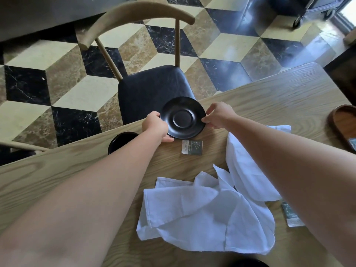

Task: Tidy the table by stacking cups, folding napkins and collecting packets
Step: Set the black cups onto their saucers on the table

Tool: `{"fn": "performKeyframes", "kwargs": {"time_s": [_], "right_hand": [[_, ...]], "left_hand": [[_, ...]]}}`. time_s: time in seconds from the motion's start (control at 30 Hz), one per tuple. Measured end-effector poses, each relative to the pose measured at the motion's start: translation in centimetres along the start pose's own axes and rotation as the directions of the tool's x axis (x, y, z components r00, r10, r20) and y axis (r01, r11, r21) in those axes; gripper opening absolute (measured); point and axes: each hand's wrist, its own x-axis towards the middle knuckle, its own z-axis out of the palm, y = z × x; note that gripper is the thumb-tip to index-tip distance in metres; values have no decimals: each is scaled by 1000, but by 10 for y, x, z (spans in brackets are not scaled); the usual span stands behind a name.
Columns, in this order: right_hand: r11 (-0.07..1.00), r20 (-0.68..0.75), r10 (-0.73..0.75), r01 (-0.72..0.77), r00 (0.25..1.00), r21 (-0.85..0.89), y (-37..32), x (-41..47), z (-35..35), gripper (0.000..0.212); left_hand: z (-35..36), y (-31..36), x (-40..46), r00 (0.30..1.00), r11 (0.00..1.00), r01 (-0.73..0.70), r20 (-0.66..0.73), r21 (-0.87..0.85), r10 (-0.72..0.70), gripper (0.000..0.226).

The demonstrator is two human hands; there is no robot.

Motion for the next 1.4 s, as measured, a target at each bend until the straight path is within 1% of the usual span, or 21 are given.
{"fn": "performKeyframes", "kwargs": {"time_s": [0.07, 0.1, 0.17, 0.23, 0.3, 0.37, 0.47, 0.53, 0.63, 0.77, 0.87, 0.93, 1.0, 1.03, 1.07, 1.13, 1.17, 1.23, 1.3, 1.4], "right_hand": [[1000, -23, 0, 0, 1000, -16, -1, -8, -8, 32], [1000, -42, -7, 6, 999, -22, 1, -13, -13, 34], [1000, -90, -24, 23, 996, -21, 8, -24, -26, 34], [999, -142, -32, 34, 989, 16, 19, -39, -41, 29], [992, -203, -38, 62, 978, 112, 32, -58, -56, 26], [959, -274, -25, 100, 961, 266, 48, -86, -70, 22], [862, -337, 16, 157, 941, 481, 84, -143, -81, 10], [796, -352, 67, 163, 934, 583, 117, -185, -80, 6], [698, -346, 218, 101, 913, 708, 175, -246, -62, 8], [575, -272, 414, -18, 868, 818, 245, -303, -25, 8], [495, -222, 521, -80, 824, 865, 285, -322, -13, 8], [474, -215, 571, -105, 792, 874, 306, -324, -16, 10], [505, -244, 616, -137, 749, 852, 322, -320, -24, 14], [550, -285, 628, -153, 724, 821, 328, -316, -29, 17], [622, -348, 619, -168, 704, 765, 333, -312, -35, 18], [793, -485, 523, -190, 701, 579, 341, -299, -49, 22], [852, -523, 461, -192, 717, 488, 344, -291, -56, 26], [897, -508, 395, -202, 766, 393, 348, -274, -69, 39], [905, -441, 380, -228, 813, 360, 352, -259, -80, 51], [941, -369, 325, -258, 871, 219, 354, -245, -90, 53]], "left_hand": [[-4, 2, -3, 998, 997, -14, 68, 77, 9, 41], [-6, 3, -6, 998, 992, -14, 69, 125, 5, 44], [-10, 8, -15, 1000, 980, -3, -11, 198, 5, 42], [-8, 18, -29, 996, 973, -34, -74, 227, 52, 38], [0, 29, -50, 989, 967, -111, -74, 231, 131, 35], [16, 38, -82, 976, 958, -205, -27, 200, 214, 28], [58, 29, -140, 928, 925, -370, 85, 92, 363, 16], [92, 5, -180, 904, 909, -412, 150, 58, 400, 15], [142, -41, -235, 900, 936, -347, 301, 60, 315, 11], [197, -90, -283, 860, 954, -293, 455, 68, 232, 8], [232, -102, -300, 841, 955, -270, 514, 123, 171, 10], [251, -102, -303, 845, 975, -199, 521, 98, 120, 13], [265, -100, -301, 850, 991, -118, 523, 63, 68, 27], [271, -99, -300, 851, 996, -72, 523, 48, 36, 34], [276, -98, -299, 853, 1000, -16, 523, 23, 2, 40], [286, -95, -296, 845, 993, 108, 531, -47, -66, 55], [290, -93, -294, 839, 985, 151, 538, -81, -84, 62], [298, -88, -293, 829, 967, 210, 550, -141, -100, 63], [303, -85, -292, 818, 955, 243, 566, -168, -109, 54], [306, -84, -289, 818, 969, 204, 568, -136, -93, 42]]}}
